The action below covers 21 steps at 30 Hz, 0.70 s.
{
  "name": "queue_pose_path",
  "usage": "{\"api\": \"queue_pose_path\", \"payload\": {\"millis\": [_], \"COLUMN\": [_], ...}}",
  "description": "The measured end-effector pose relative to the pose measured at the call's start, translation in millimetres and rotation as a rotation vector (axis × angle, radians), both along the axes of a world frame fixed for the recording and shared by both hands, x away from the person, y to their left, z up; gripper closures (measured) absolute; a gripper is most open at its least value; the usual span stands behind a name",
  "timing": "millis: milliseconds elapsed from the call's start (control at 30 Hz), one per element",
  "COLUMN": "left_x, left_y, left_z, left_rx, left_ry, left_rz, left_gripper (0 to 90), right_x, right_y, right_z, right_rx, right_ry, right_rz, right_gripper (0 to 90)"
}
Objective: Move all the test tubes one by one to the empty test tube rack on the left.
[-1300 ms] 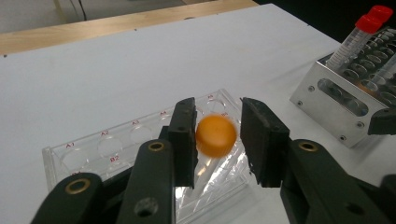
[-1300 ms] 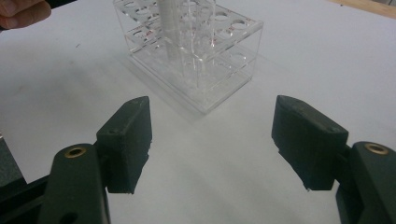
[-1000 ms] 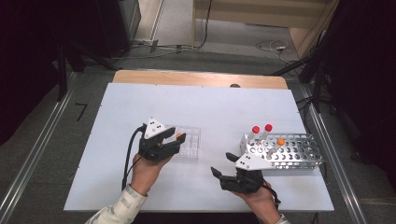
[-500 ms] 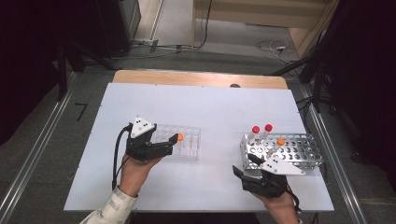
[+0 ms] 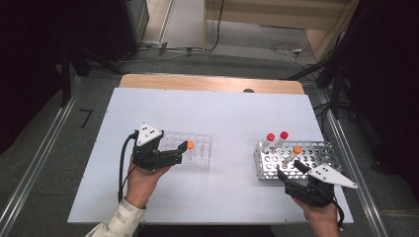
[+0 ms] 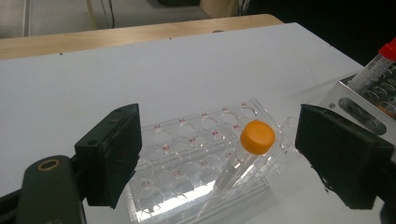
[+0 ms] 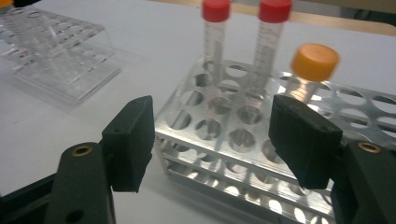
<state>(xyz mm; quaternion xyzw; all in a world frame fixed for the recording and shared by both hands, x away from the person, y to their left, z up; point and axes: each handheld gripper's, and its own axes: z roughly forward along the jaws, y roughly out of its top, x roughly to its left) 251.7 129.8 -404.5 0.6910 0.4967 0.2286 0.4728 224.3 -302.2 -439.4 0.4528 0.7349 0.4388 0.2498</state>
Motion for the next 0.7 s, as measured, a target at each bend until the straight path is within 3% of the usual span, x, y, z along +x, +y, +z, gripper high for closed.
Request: {"api": "queue_pose_path", "payload": {"millis": [200,400,700], "left_x": [0.0,-1.2,-0.6], "left_y": [-0.9,-0.6,-0.4], "left_z": [-0.2,0.7,-0.9], "left_rx": [0.007,0.001,0.003], "left_ry": [-0.003,-0.010,-0.007], "left_rz": [-0.003,0.010,0.018], "left_gripper": [15.3,15.3,15.4], "right_x": [13.9,29.9,40.5], "right_y": [-10.1,-16.5,-14.2], "right_z": [-4.9,-12.4,-17.8], "right_rx": [-0.011,-0.007,-0.019], "right_ry": [-0.003,0.005,-0.004], "right_rz": [-0.083,-0.129,-0.110], "right_gripper": [37.0,46.0,65.8]}}
